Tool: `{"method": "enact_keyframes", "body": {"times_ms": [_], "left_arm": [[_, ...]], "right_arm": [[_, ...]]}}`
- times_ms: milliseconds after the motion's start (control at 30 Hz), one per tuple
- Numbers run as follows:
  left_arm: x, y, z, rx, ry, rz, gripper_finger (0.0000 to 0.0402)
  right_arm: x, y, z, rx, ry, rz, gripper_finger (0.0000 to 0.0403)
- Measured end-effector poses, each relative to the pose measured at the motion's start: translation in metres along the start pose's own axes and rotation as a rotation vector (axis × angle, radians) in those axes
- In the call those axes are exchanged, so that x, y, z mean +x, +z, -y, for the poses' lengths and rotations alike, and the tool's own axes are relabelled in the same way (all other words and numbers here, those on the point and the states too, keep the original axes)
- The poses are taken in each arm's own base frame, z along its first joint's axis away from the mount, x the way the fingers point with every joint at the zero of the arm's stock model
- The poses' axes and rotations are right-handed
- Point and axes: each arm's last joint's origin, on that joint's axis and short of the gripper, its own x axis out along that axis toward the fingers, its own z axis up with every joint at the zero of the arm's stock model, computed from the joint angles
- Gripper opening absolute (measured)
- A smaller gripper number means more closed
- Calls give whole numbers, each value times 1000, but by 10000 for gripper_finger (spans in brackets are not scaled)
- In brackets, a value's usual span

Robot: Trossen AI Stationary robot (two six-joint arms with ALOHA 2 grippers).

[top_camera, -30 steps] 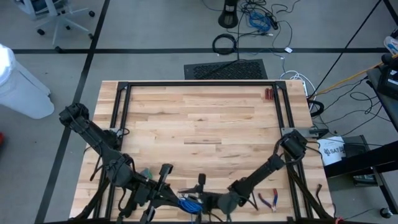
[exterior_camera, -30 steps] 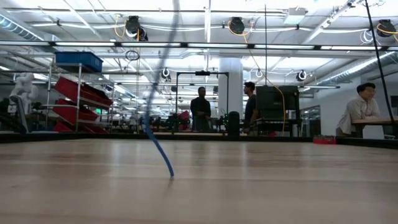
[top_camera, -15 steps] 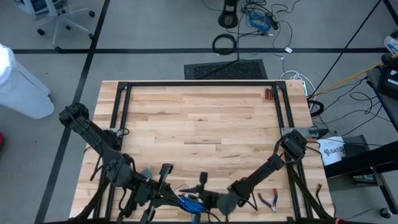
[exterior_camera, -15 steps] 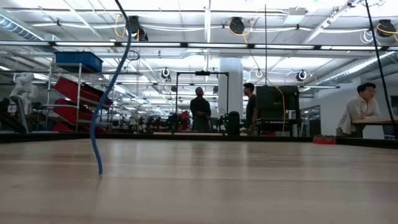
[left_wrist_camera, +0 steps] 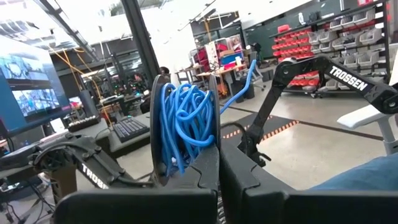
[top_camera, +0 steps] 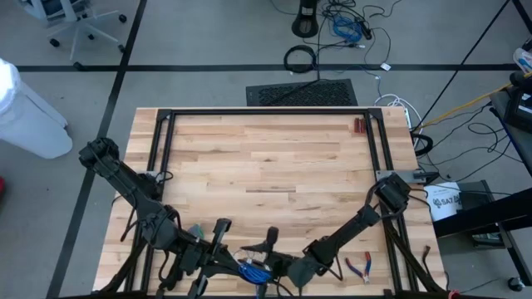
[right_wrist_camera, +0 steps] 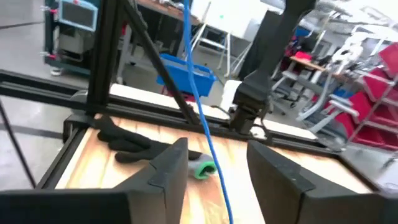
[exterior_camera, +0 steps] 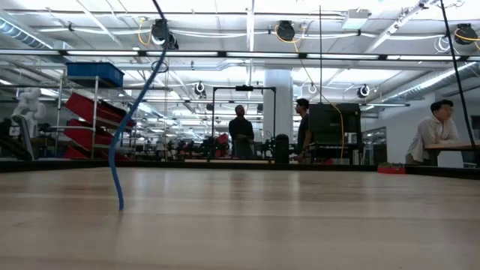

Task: Coil cords
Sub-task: Coil the blue wire onto the black spool

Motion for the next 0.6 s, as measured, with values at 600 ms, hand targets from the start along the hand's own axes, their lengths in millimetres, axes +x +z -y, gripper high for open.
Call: {"method": "enact_keyframes", "body": {"times_ms": [600], "left_arm": [[0, -2, 1, 6, -4, -22, 0]], "right_arm": [[3, -7, 1, 37, 119, -60, 9]]}}
